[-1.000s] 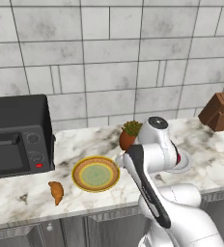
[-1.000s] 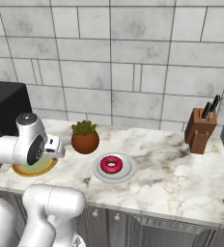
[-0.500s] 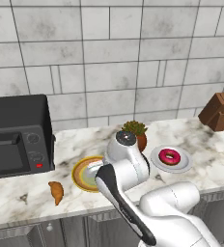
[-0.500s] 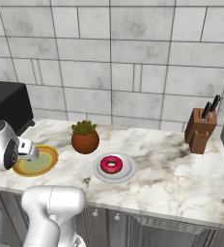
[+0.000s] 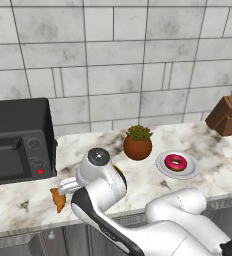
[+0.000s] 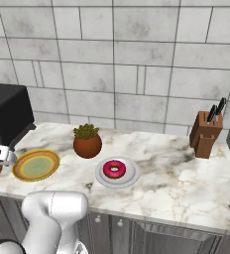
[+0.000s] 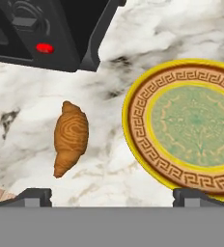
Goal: Place the pastries on the plates.
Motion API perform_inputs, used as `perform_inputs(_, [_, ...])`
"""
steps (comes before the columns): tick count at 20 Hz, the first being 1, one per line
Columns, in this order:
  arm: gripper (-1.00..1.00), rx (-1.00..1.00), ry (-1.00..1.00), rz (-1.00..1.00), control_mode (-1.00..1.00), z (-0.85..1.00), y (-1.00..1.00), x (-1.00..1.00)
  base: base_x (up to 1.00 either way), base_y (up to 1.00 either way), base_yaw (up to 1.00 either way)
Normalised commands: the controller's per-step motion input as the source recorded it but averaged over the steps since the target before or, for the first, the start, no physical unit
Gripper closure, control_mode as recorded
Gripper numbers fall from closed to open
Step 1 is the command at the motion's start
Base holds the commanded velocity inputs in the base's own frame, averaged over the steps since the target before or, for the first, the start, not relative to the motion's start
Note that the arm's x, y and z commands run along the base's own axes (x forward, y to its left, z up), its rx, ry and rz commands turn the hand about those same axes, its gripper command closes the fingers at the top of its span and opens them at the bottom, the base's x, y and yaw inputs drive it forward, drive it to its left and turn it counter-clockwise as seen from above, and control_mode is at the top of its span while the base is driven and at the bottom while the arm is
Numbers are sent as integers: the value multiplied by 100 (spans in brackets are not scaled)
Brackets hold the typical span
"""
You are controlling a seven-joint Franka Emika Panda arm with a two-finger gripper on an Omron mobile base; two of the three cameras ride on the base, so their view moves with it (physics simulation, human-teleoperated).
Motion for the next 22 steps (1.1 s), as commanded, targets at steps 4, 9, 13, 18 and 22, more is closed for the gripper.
perform_inputs(4, [-100,0,0,1,-100,0,76,0,0,0,0])
perform_inputs(9, [-100,0,2,0,-100,-1,59,0,0,0,0])
perform_inputs(13, [-100,0,1,0,-100,-12,17,0,0,0,0])
perform_inputs(18, [-100,0,0,0,-100,-20,1,2,0,0,0])
perform_inputs(22, [-100,0,-3,-1,-100,-15,-9,0,0,0,0])
